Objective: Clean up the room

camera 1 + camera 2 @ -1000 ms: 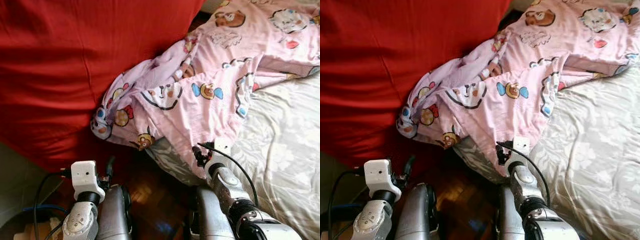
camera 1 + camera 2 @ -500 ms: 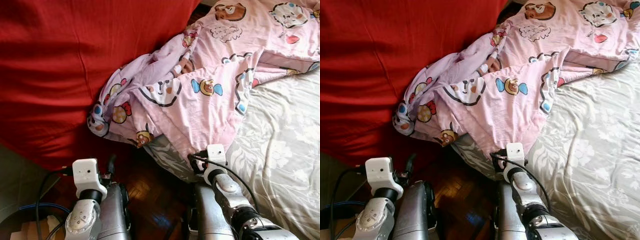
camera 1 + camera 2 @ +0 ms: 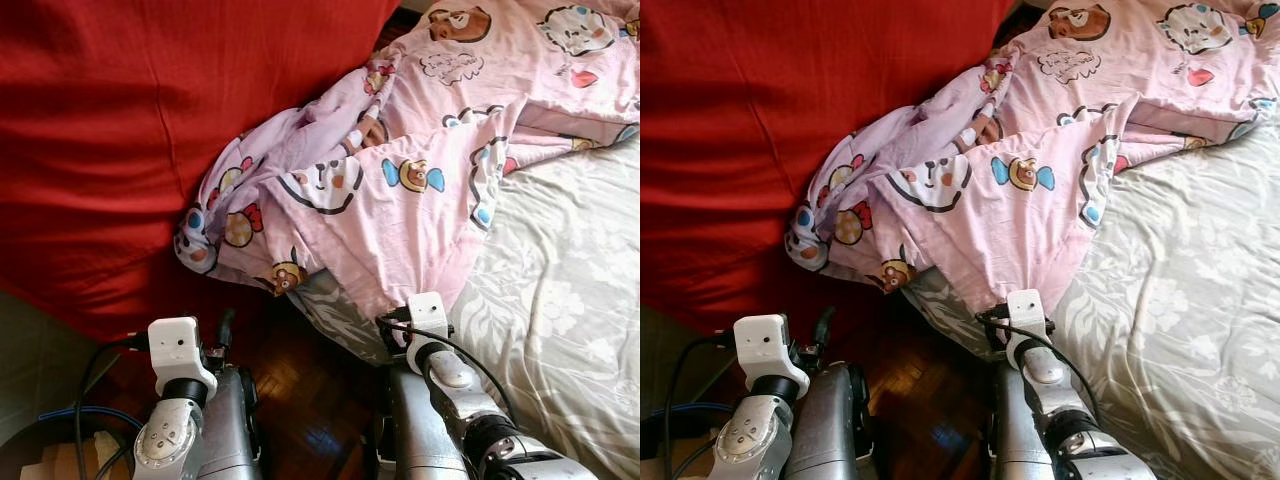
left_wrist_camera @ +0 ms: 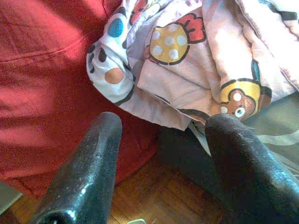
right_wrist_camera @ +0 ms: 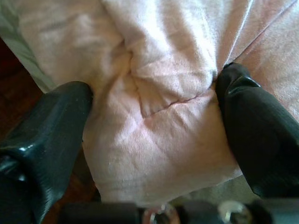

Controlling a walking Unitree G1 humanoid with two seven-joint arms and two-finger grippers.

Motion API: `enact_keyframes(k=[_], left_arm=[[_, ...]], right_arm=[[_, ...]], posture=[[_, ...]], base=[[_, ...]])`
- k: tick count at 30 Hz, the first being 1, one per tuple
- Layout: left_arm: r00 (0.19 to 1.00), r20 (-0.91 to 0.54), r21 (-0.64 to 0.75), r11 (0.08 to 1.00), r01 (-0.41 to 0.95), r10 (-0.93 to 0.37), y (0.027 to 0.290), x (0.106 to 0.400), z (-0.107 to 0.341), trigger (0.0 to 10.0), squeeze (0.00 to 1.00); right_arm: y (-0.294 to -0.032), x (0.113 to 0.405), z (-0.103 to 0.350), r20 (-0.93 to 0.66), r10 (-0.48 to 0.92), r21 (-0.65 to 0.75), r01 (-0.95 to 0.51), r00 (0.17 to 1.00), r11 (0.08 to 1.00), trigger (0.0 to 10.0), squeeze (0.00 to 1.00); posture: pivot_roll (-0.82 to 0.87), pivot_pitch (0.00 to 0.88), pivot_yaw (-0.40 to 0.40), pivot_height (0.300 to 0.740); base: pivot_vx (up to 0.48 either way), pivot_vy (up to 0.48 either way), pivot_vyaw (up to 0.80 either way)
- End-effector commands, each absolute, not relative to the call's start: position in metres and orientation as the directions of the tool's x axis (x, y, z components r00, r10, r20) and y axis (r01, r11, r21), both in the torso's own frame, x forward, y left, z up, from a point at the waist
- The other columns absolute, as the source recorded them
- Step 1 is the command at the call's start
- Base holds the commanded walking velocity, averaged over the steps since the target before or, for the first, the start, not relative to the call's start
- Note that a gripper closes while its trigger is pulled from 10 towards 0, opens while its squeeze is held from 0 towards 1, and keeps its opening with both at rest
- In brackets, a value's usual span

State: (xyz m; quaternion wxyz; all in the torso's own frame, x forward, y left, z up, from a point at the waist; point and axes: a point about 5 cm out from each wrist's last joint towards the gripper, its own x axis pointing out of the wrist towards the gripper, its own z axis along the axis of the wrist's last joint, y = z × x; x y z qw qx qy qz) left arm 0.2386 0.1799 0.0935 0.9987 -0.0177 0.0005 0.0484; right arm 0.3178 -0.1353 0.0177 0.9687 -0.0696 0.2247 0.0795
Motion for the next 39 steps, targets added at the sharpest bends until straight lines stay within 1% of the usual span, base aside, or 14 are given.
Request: enact_keyframes(k=[1, 4, 6, 7, 12, 14, 18, 24, 30, 31, 33, 37, 39], left_arm=[[0.993, -0.047, -0.034, 0.994, -0.106, 0.105, 0.18, 0.234, 0.085, 10.0, 0.0], [0.993, -0.047, -0.037, 0.993, -0.109, 0.107, 0.179, 0.234, 0.084, 10.0, 0.0], [0.993, -0.048, -0.039, 0.993, -0.11, 0.108, 0.178, 0.234, 0.084, 10.0, 0.0], [0.993, -0.048, -0.04, 0.993, -0.111, 0.109, 0.178, 0.234, 0.084, 10.0, 0.0], [0.992, -0.048, -0.052, 0.992, -0.115, 0.113, 0.174, 0.235, 0.082, 10.0, 0.0], [0.992, -0.047, -0.057, 0.991, -0.118, 0.116, 0.173, 0.235, 0.082, 10.0, 0.0], [0.992, -0.046, -0.061, 0.991, -0.12, 0.117, 0.171, 0.235, 0.081, 10.0, 0.0], [0.992, -0.041, -0.077, 0.99, -0.121, 0.118, 0.166, 0.239, 0.08, 10.0, 0.0], [0.992, -0.037, -0.081, 0.989, -0.124, 0.121, 0.165, 0.242, 0.079, 10.0, 0.0], [0.992, -0.036, -0.083, 0.989, -0.125, 0.122, 0.164, 0.243, 0.078, 10.0, 0.0], [0.992, -0.037, -0.083, 0.989, -0.126, 0.123, 0.164, 0.244, 0.078, 10.0, 0.0], [0.992, -0.024, -0.085, 0.989, -0.124, 0.123, 0.165, 0.251, 0.079, 10.0, 0.0], [0.992, -0.024, -0.079, 0.989, -0.122, 0.121, 0.167, 0.253, 0.078, 10.0, 0.0]], right_arm=[[-0.139, 0.294, -0.01, -0.575, 0.103, -0.101, -0.195, 0.812, 0.976, 0.0, 0.0], [-0.142, 0.291, -0.013, -0.589, 0.101, -0.127, -0.215, 0.801, 0.968, 0.0, 0.0], [-0.145, 0.288, -0.016, -0.598, 0.101, -0.189, -0.262, 0.795, 0.946, 0.0, 0.0], [-0.146, 0.287, -0.016, -0.599, 0.102, -0.198, -0.27, 0.794, 0.942, 0.0, 0.0], [-0.149, 0.285, -0.018, -0.609, 0.094, -0.213, -0.276, 0.787, 0.937, 0.0, 0.0], [-0.148, 0.284, -0.019, -0.609, 0.107, -0.244, -0.314, 0.786, 0.917, 0.0, 0.0], [-0.147, 0.284, -0.019, -0.607, 0.111, -0.267, -0.334, 0.787, 0.904, 0.0, 0.0], [-0.151, 0.285, -0.017, -0.601, 0.104, -0.285, -0.335, 0.792, 0.898, 0.0, 0.0], [-0.154, 0.288, -0.014, -0.585, 0.097, -0.281, -0.314, 0.805, 0.907, 0.0, 0.0], [-0.155, 0.289, -0.013, -0.574, 0.105, -0.269, -0.308, 0.812, 0.912, 0.0, 0.0], [-0.156, 0.289, -0.012, -0.565, 0.112, -0.268, -0.31, 0.817, 0.912, 0.0, 0.0], [-0.163, 0.292, -0.008, -0.533, 0.093, -0.245, -0.258, 0.841, 0.935, 0.0, 0.0], [-0.168, 0.295, -0.003, -0.5, 0.07, -0.189, -0.188, 0.863, 0.964, 0.0, 0.0]], posture=[[0.03, 0.307, -0.028, 0.561], [0.03, 0.308, -0.033, 0.561], [0.03, 0.31, -0.04, 0.561], [0.02, 0.31, -0.042, 0.561], [0.02, 0.311, -0.055, 0.561], [0.01, 0.309, -0.062, 0.561], [0.01, 0.305, -0.069, 0.561], [0.0, 0.292, -0.084, 0.561], [-0.01, 0.279, -0.088, 0.561], [0.0, 0.259, -0.089, 0.561], [0.0, 0.253, -0.088, 0.561], [-0.01, 0.22, -0.083, 0.561], [-0.01, 0.211, -0.078, 0.561]], base=[[0.0, 0.0, 0.0], [0.0, 0.0, 0.0], [0.0, 0.0, 0.0], [0.0, 0.0, 0.0], [0.0, 0.0, 0.0], [0.0, 0.0, 0.0], [0.0, 0.0, 0.0], [0.0, 0.0, 0.0], [0.0, 0.0, 0.0], [0.0, 0.0, 0.0], [0.0, 0.0, 0.0], [0.0, 0.0, 0.0], [0.0, 0.0, 0.0]])
